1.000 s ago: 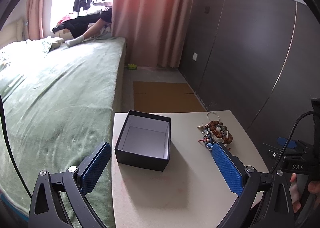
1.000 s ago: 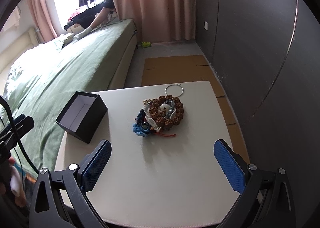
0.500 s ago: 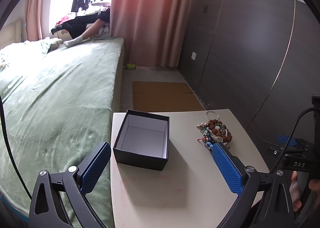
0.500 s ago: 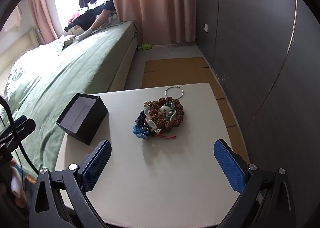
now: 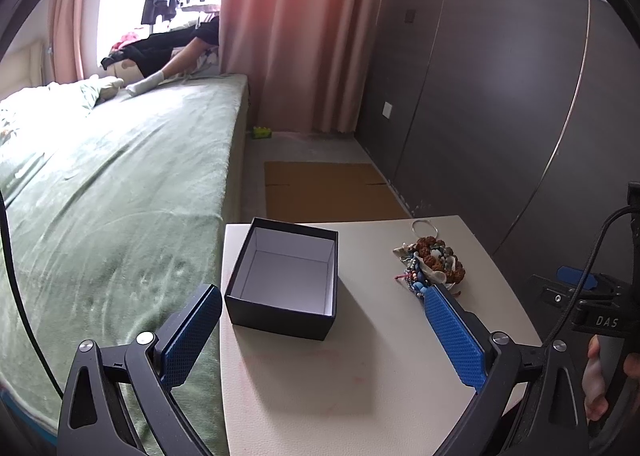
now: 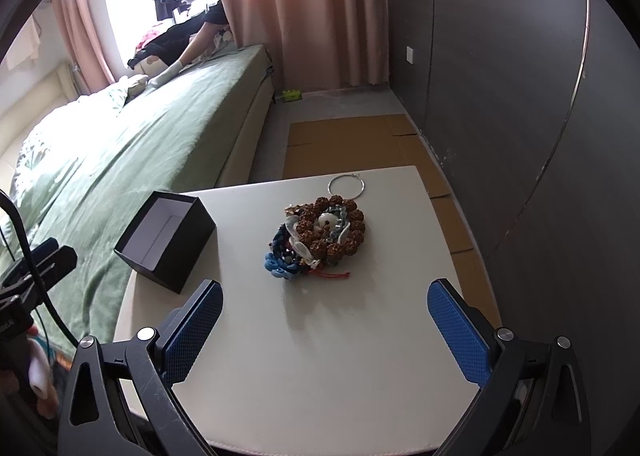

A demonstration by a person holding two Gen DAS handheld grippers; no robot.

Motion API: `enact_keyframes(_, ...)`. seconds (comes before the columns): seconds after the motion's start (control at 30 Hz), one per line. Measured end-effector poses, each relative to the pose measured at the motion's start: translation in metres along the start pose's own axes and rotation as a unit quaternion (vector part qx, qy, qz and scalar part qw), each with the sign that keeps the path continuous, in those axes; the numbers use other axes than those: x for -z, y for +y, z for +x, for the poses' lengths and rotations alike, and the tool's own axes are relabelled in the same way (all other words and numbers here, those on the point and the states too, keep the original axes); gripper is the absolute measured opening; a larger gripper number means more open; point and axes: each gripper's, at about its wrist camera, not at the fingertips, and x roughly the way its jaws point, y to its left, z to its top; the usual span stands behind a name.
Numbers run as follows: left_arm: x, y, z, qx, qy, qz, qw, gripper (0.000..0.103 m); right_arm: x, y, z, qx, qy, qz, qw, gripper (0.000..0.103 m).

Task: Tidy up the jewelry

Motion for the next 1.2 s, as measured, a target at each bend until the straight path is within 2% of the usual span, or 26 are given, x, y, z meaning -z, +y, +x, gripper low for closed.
enact_keyframes(0.27, 0.001, 0.005, 0.007, 0.003, 0.009, -0.016, 0.9998, 0.101, -0.002, 0.0, -0.001, -0.025, 0.0, 0.013, 1.0, 0.103)
enact_keyframes(0.47, -0.004, 0.002, 0.017, 0.001, 0.022, -0.008, 0.9997, 0.101, -0.012, 0.0, -0.008, -0.047, 0.0, 0.034, 0.998, 0.103)
enact_keyframes(0.6, -0.018, -0.001, 0.018, 0.001, 0.025, -0.009, 0.9996, 0.101, -0.028, 0.006, -0.012, -0.06, 0.001, 0.029, 0.998, 0.103)
enact_keyframes(0.9, -0.056, -0.019, 0.015, 0.016, 0.008, -0.007, 0.9998, 0.1, -0.079, -0.005, -0.012, -0.078, 0.015, 0.071, 0.994, 0.103)
enact_keyframes(1.07, -0.067, -0.035, 0.029, 0.026, 0.017, 0.01, 0.9995, 0.091, -0.101, -0.017, -0.015, -0.077, -0.01, 0.089, 0.993, 0.103)
enact_keyframes(1.2, -0.069, -0.046, 0.051, 0.037, 0.046, 0.017, 0.9981, 0.076, -0.101, -0.035, -0.003, -0.083, -0.011, 0.105, 0.991, 0.103)
